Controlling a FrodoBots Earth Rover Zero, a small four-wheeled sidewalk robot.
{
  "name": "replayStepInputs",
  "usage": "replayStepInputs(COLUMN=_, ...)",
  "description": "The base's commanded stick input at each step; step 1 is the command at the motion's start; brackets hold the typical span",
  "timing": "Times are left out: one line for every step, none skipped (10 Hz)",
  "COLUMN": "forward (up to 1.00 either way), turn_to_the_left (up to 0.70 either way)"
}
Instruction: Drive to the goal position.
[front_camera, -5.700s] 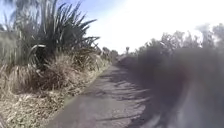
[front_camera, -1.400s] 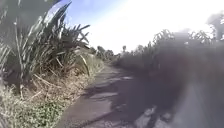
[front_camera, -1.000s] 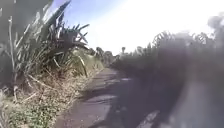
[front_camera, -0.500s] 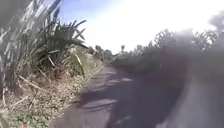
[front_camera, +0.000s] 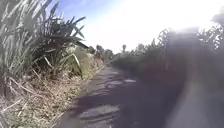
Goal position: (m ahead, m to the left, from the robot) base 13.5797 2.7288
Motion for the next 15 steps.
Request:
replayStepInputs(forward=0.45, turn_to_the_left=0.0)
replayStepInputs(forward=0.45, turn_to_the_left=0.0)
replayStepInputs(forward=0.45, turn_to_the_left=0.0)
replayStepInputs(forward=0.45, turn_to_the_left=-0.01)
replayStepInputs(forward=0.45, turn_to_the_left=-0.02)
replayStepInputs(forward=0.45, turn_to_the_left=-0.04)
replayStepInputs(forward=0.45, turn_to_the_left=-0.13)
replayStepInputs(forward=0.45, turn_to_the_left=-0.22)
replayStepInputs(forward=0.45, turn_to_the_left=-0.27)
replayStepInputs(forward=0.45, turn_to_the_left=-0.27)
replayStepInputs(forward=0.45, turn_to_the_left=-0.27)
replayStepInputs(forward=0.45, turn_to_the_left=-0.27)
replayStepInputs(forward=0.45, turn_to_the_left=-0.27)
replayStepInputs(forward=0.45, turn_to_the_left=-0.27)
replayStepInputs(forward=0.45, turn_to_the_left=-0.27)
